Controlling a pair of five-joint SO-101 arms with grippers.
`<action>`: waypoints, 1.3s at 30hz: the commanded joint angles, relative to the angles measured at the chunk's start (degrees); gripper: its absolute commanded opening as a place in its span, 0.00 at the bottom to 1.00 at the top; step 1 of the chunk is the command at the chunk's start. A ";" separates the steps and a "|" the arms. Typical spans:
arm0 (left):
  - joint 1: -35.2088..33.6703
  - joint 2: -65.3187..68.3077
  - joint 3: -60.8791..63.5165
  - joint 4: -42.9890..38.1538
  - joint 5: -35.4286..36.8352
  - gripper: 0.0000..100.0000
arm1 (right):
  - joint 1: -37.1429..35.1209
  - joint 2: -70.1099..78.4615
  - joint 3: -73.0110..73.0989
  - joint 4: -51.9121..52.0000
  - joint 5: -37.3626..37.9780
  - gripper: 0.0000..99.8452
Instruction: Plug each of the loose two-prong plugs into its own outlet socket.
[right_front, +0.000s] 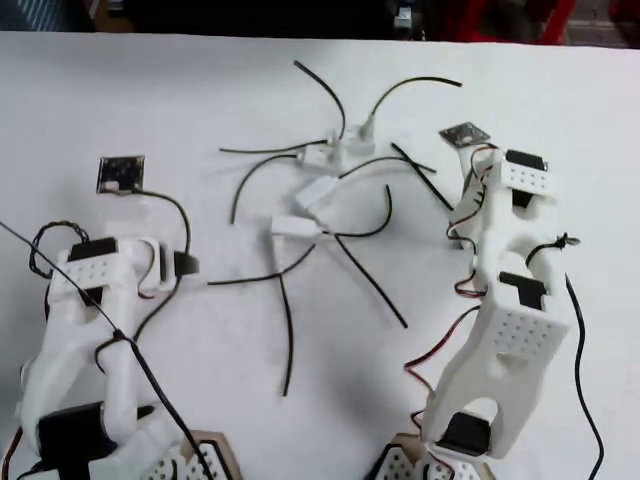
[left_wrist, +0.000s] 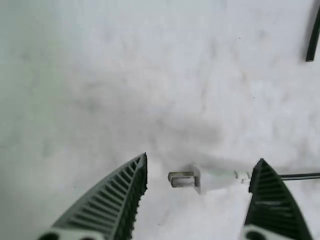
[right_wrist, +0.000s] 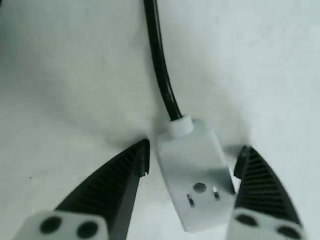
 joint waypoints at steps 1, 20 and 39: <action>-0.40 -2.77 -0.26 -0.88 -0.18 0.32 | 1.19 -0.57 -2.46 0.57 0.35 0.06; -0.40 -42.95 0.70 15.12 -0.18 0.32 | -1.10 -33.54 -0.62 22.02 -9.58 0.02; -0.48 -46.73 13.98 11.34 2.11 0.32 | -30.73 -81.71 46.15 -5.58 -12.40 0.02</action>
